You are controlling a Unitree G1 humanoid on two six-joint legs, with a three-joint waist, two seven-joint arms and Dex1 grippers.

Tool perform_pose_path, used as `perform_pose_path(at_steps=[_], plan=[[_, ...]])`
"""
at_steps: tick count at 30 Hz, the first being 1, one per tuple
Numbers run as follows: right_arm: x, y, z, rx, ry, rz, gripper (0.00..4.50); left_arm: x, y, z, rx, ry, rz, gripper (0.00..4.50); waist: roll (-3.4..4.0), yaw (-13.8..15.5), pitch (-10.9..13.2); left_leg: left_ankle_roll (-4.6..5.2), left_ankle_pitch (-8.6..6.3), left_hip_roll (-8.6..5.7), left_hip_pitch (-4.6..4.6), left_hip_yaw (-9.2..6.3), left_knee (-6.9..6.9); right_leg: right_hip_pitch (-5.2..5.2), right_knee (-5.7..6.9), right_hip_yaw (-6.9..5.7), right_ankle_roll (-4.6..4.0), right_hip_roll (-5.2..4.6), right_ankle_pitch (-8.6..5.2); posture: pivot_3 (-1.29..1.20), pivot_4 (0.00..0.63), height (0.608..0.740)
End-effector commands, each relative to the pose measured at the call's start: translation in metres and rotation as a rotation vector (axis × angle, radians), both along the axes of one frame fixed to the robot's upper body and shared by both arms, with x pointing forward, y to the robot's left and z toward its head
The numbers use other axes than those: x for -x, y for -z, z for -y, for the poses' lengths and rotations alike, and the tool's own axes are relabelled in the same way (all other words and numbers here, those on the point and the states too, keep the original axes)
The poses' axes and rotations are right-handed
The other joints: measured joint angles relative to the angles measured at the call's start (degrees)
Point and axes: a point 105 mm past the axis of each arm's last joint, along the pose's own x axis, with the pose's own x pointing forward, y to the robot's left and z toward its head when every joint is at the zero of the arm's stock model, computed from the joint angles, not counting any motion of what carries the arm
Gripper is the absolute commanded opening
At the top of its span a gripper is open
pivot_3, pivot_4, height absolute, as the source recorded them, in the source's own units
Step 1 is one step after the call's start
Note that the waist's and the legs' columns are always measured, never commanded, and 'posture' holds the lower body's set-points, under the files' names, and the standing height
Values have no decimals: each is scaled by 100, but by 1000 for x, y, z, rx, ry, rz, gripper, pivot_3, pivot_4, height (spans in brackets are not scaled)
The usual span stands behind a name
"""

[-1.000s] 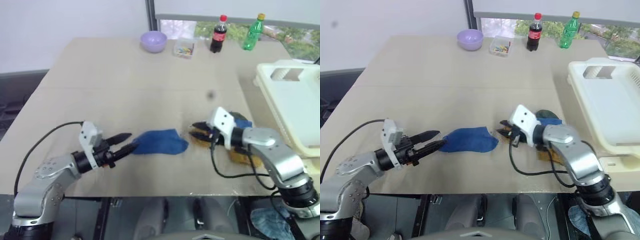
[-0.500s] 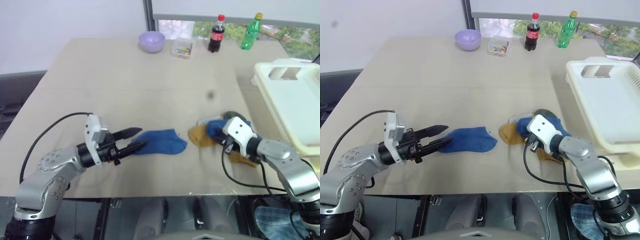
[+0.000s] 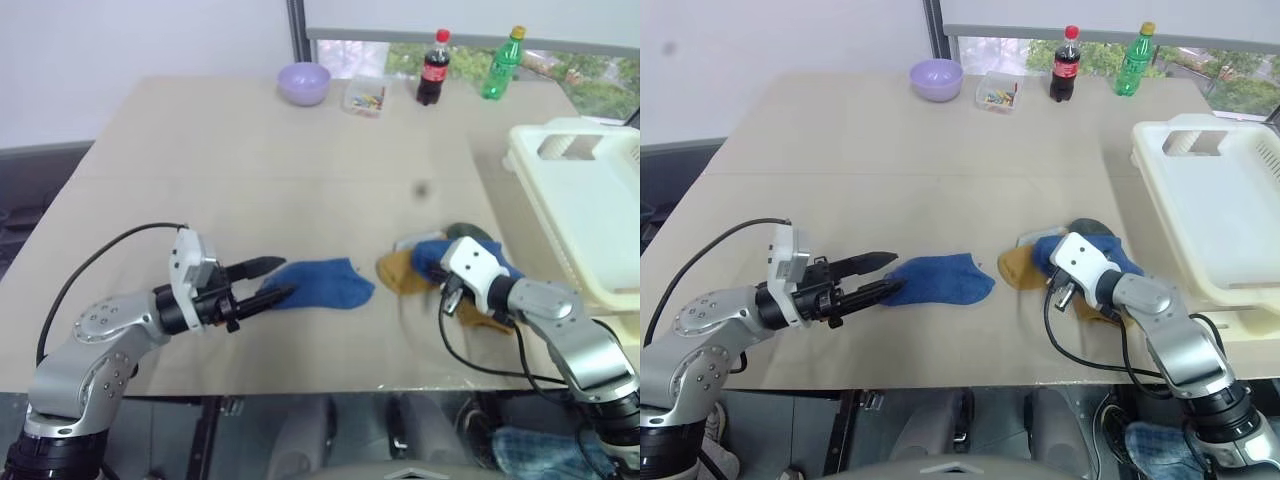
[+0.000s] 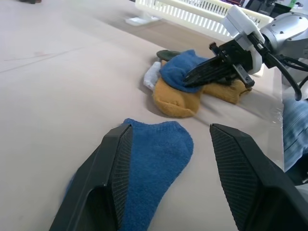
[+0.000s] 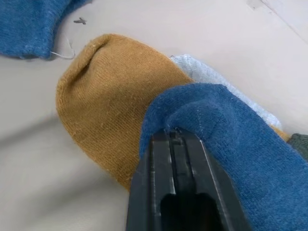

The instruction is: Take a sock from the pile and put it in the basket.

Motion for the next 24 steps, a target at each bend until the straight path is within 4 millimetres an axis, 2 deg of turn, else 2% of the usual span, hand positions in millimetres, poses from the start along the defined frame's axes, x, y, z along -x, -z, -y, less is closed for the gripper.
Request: perform_pose_path(at_steps=[1, 8, 17, 24], plan=[[-2, -11, -2, -1, -20, 44, 24, 10, -8, 10, -17, 91, 40, 2741, 0, 0, 0, 0, 0, 0, 0, 0, 0, 0, 0, 1, 0, 0, 0, 0, 150, 740], [-2, -16, -3, -29, -22, 46, 24, 14, -10, 11, -47, 160, 39, 2741, 0, -2, 0, 0, 0, 1, 1, 1, 0, 0, 0, 1, 0, 4, 0, 0, 150, 740], [-3, -47, -17, -194, -40, 60, 24, 12, -8, 15, -42, 166, 43, 2741, 1, -12, 0, 0, 0, 3, 1, 1, 0, 0, 2, 3, 0, 6, 0, 0, 150, 740], [-17, -62, -34, -251, -69, 78, 24, 6, -12, 12, -26, 122, 59, 2741, 1, -14, 0, 0, 0, 3, 2, 2, 1, 0, 2, 4, 1, 7, 1, 0, 150, 740]])
